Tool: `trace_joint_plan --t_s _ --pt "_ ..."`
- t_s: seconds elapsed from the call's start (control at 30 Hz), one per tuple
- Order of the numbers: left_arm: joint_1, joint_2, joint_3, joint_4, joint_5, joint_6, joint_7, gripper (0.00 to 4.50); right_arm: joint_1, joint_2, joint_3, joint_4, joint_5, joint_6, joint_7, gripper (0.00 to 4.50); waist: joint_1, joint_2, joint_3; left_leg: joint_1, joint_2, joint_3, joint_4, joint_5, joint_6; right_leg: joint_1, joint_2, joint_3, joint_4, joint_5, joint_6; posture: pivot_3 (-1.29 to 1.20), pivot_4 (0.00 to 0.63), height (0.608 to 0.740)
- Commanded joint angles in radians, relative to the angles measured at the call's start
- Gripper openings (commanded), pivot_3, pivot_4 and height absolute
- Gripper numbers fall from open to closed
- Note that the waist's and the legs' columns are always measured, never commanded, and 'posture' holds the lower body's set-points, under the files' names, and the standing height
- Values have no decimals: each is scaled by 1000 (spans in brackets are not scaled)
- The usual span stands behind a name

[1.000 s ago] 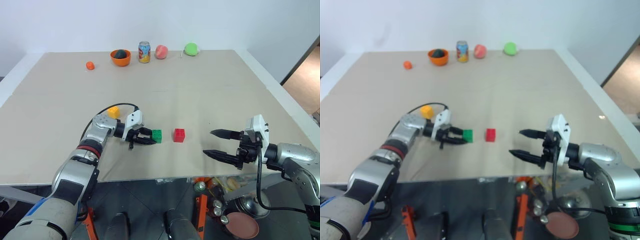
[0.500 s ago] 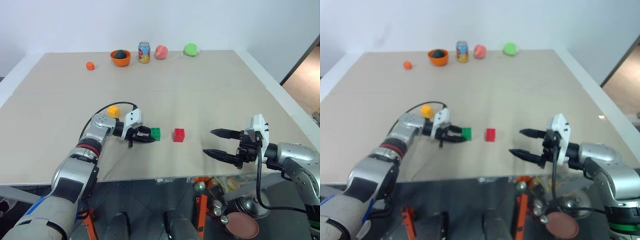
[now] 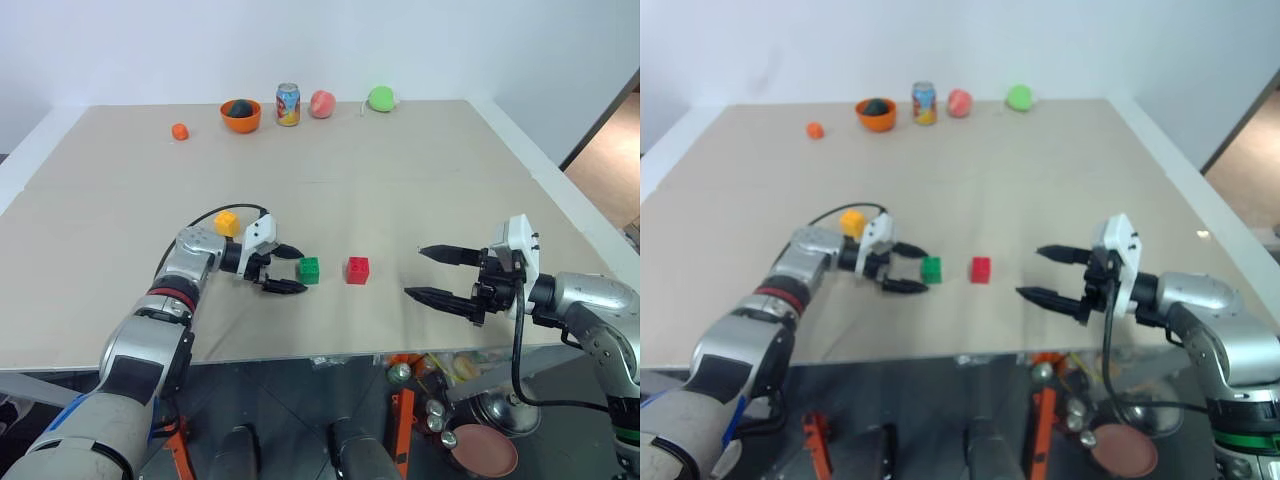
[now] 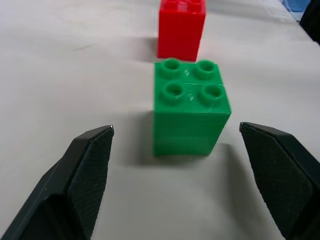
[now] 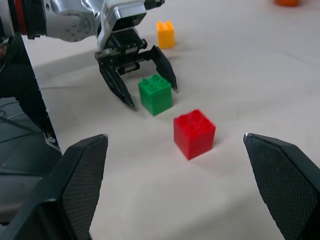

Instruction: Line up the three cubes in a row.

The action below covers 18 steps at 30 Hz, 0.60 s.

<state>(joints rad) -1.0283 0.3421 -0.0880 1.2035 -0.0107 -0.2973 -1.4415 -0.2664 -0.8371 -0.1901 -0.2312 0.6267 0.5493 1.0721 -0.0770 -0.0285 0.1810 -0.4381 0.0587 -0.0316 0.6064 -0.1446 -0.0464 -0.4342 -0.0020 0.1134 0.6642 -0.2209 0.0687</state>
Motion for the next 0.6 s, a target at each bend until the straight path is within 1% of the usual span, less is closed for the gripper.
trace_joint_plan --t_s 0.03,0.1,0.17,0.27,0.33,0.37,0.47,0.6 --pt "15 48 24 -48 -14 -33 -13 4240 -41 1 10 2 10 -8 19 4500 0 0 0 0 0 0 0 0 0 0 0 0 0 0 0 0 150 740" --pt "33 76 32 -81 -27 -32 -34 4240 -56 -1 15 6 13 -6 28 4500 0 0 0 0 0 0 0 0 0 0 0 0 0 0 0 0 150 740" --pt "73 120 41 -155 -53 0 -90 4240 -75 -7 23 11 16 -5 43 4500 -1 0 0 -1 0 0 0 0 0 0 0 0 0 0 0 0 150 740" --pt "178 187 55 -345 -113 90 -151 4240 -114 -7 35 35 5 -13 57 4500 -2 0 0 0 0 0 -1 0 0 -1 0 0 0 0 0 0 150 740" --pt "259 217 85 -504 -170 180 -125 4240 -155 12 52 59 -22 -28 36 4500 -5 0 0 0 1 0 -1 0 0 -1 0 0 1 -1 -1 0 150 740" --pt "316 229 116 -602 -202 231 -79 4240 -182 34 69 70 -41 -41 10 4500 -4 0 0 0 1 0 -2 0 0 -1 0 0 1 -1 -1 0 150 740" --pt "439 239 180 -802 -256 328 49 4240 -232 90 99 88 -67 -50 -40 4500 -2 0 0 1 2 0 -1 0 0 -1 0 -1 2 -1 -1 0 150 740" --pt "618 206 310 -1013 -318 439 306 4240 -270 164 157 93 -89 -67 -49 4500 -3 0 0 1 2 0 -1 0 0 -1 0 -1 2 -1 -1 0 150 740"
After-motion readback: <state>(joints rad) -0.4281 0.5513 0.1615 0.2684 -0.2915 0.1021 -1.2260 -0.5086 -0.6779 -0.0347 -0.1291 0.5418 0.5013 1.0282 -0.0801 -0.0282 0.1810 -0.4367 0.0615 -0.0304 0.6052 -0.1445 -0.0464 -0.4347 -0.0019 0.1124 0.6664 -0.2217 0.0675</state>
